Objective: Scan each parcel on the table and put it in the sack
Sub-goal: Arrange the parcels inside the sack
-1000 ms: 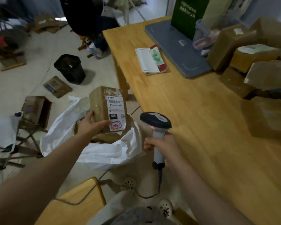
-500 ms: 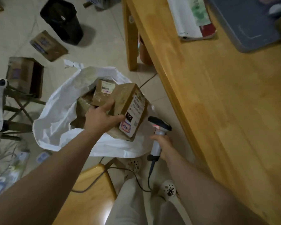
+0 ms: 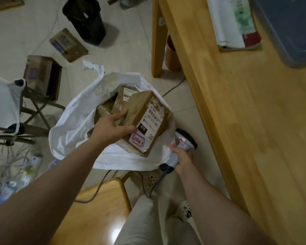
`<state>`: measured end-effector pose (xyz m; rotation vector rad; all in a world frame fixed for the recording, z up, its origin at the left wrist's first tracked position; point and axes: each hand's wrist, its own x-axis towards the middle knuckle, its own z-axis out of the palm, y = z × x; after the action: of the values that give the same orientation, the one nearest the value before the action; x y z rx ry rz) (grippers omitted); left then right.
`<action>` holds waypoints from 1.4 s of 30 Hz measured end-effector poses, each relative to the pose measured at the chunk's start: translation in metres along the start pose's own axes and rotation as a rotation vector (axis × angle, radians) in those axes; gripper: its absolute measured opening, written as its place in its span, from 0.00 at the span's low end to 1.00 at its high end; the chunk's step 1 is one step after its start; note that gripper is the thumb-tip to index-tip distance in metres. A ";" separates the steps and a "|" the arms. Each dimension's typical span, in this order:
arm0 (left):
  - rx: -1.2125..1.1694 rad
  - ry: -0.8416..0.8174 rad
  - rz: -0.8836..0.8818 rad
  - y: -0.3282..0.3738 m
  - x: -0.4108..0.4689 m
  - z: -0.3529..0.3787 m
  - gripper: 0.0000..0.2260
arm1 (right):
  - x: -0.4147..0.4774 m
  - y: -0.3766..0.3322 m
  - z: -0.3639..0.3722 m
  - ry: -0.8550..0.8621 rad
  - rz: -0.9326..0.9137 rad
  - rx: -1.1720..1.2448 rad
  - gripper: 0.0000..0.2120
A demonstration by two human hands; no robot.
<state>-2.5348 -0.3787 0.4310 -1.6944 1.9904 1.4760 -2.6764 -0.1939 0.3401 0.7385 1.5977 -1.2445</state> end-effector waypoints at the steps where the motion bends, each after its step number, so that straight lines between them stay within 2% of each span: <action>1: 0.008 0.009 -0.002 0.000 -0.002 -0.004 0.36 | -0.009 -0.006 0.003 -0.027 -0.005 0.005 0.20; 5: 0.089 0.040 -0.019 0.002 -0.010 -0.032 0.38 | -0.056 -0.033 0.010 -0.123 -0.043 -0.006 0.19; 8: 0.121 0.044 -0.001 0.004 -0.016 -0.057 0.45 | -0.095 -0.054 0.008 -0.020 -0.222 -0.052 0.15; 12: 0.229 0.089 0.015 0.004 -0.014 -0.080 0.35 | -0.124 -0.073 0.003 0.022 -0.421 -0.076 0.16; 16: 0.309 0.277 0.029 0.018 -0.003 -0.077 0.36 | -0.126 -0.074 0.007 0.046 -0.432 -0.141 0.18; 19: 0.203 0.369 0.033 0.028 0.004 -0.071 0.36 | -0.120 -0.074 0.009 0.048 -0.423 -0.142 0.16; 21: -0.008 0.410 0.032 0.025 0.005 -0.077 0.41 | -0.116 -0.076 0.008 0.055 -0.417 -0.150 0.14; 23: -0.201 0.436 0.043 0.020 0.009 -0.091 0.39 | -0.114 -0.080 0.008 0.045 -0.417 -0.152 0.11; 25: -0.202 0.486 0.003 0.016 0.017 -0.104 0.41 | -0.114 -0.083 0.009 0.032 -0.425 -0.154 0.12; 27: -0.008 0.517 -0.069 0.013 0.027 -0.107 0.42 | -0.114 -0.083 0.012 0.030 -0.425 -0.152 0.15; 29: 0.209 0.463 -0.125 0.012 0.035 -0.095 0.35 | -0.114 -0.082 0.016 0.028 -0.421 -0.145 0.18; 30: 0.232 0.393 -0.129 0.012 0.038 -0.087 0.33 | -0.114 -0.082 0.019 0.031 -0.415 -0.137 0.18; 32: 0.178 0.207 -0.118 0.014 0.041 -0.066 0.33 | -0.113 -0.084 0.021 0.037 -0.411 -0.122 0.18; 35: 0.326 0.042 -0.082 0.012 0.040 -0.025 0.35 | -0.113 -0.089 0.018 0.055 -0.387 -0.130 0.16; 39: 0.403 0.021 -0.071 0.000 0.046 0.006 0.27 | -0.113 -0.088 0.016 0.060 -0.390 -0.164 0.13; 42: 0.547 0.079 -0.144 -0.003 0.058 0.017 0.25 | -0.121 -0.078 0.027 -0.038 -0.389 -0.263 0.18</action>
<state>-2.5607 -0.4052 0.3838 -1.6182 2.0104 0.7300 -2.6911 -0.2327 0.4806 0.2427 1.8862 -1.2731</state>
